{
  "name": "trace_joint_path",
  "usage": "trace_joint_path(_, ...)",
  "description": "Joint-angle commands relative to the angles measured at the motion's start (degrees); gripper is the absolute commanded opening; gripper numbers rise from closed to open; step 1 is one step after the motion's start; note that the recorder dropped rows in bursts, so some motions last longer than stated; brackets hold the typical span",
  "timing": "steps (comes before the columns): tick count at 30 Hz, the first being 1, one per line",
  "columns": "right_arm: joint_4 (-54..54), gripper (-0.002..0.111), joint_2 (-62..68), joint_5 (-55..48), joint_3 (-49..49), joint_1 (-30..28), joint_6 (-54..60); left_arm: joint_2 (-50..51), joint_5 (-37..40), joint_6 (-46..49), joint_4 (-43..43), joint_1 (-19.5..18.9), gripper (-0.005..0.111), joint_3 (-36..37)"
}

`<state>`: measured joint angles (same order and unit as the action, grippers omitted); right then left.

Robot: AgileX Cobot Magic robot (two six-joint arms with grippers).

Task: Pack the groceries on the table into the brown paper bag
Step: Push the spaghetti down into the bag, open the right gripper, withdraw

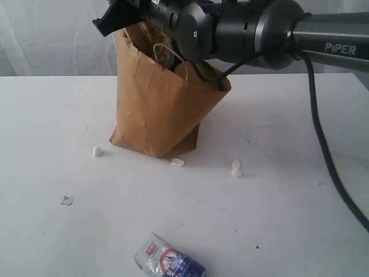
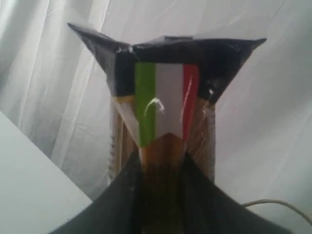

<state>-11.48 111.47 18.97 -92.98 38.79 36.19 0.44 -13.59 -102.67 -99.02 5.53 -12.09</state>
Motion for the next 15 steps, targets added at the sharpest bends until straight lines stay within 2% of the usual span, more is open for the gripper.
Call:
trace_joint_path(1,0.81,0.000,-0.55,11.30,-0.60,-0.59,0.68,-0.44,-0.34,0.07,-0.93,0.49,0.000,0.36)
trace_joint_path(4,0.70,0.000,-0.55,11.67,-0.60,-0.59,-2.45,-0.44,-0.34,0.07,-0.93,0.49,0.000,0.36)
trace_joint_path(10,0.61,0.001,-0.55,-1.51,-0.60,-0.59,-5.67,-0.44,-0.34,0.07,-0.93,0.49,0.000,0.36)
trace_joint_path(15,0.61,0.015,-0.55,-3.87,-0.60,-0.59,-5.67,-0.44,-0.34,0.07,-0.93,0.49,0.000,0.36)
